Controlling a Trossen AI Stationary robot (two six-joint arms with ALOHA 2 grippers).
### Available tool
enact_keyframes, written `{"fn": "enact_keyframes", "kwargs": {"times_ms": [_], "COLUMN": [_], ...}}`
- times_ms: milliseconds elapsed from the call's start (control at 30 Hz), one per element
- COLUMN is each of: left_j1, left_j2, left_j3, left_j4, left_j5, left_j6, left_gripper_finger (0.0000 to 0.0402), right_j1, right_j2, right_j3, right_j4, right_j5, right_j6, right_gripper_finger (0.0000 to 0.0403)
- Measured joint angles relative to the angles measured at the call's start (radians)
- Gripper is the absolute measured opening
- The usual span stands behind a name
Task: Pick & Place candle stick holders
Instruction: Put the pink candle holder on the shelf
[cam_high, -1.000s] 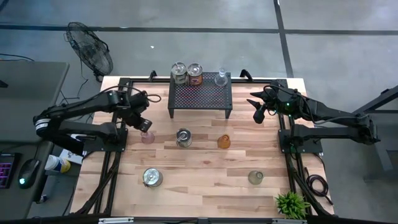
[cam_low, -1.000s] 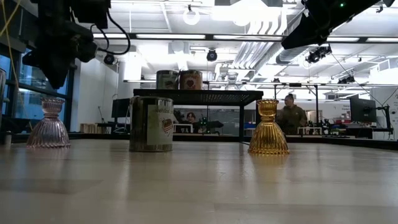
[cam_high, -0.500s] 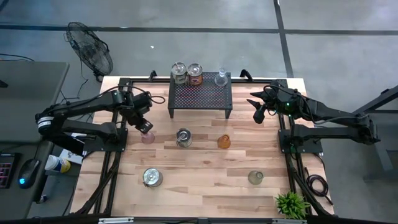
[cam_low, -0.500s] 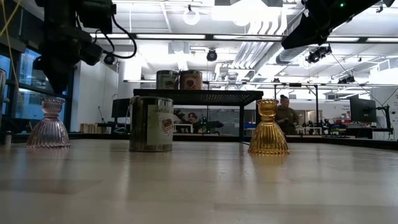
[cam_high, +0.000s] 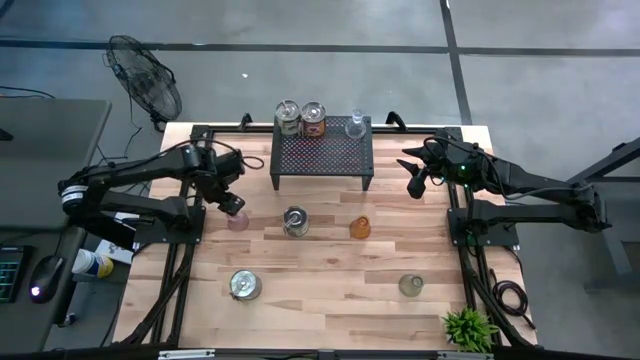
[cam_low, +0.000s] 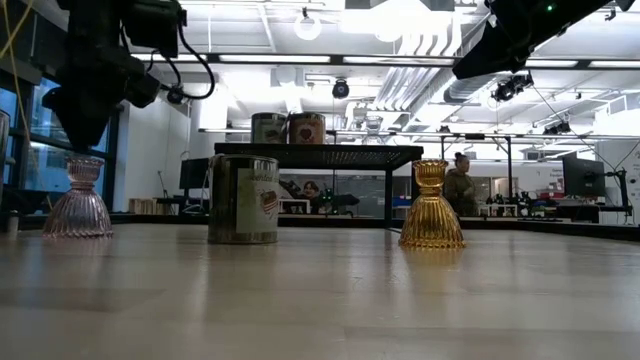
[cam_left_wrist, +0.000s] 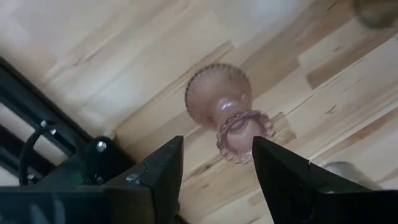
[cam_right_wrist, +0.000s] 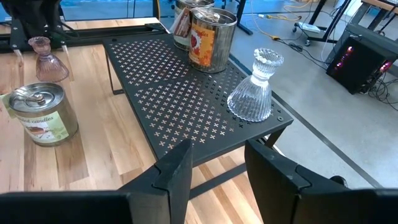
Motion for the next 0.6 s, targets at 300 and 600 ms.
{"fn": "enact_keyframes", "kwargs": {"times_ms": [300, 600], "left_j1": [-0.04, -0.067], "left_j2": [0.046, 0.096], "left_j3": [0.0, 0.0], "left_j4": [-0.012, -0.001], "left_j5": [-0.031, -0.056], "left_j6": [-0.015, -0.014], "left_gripper_finger": [0.017, 0.017], "right_j1": [0.0, 0.0], "right_j2": [0.0, 0.0], "right_j3": [0.0, 0.0], "right_j4": [0.0, 0.0], "right_j5": [0.0, 0.0], "right_j6": [0.0, 0.0], "right_gripper_finger": [0.0139, 0.0139]}}
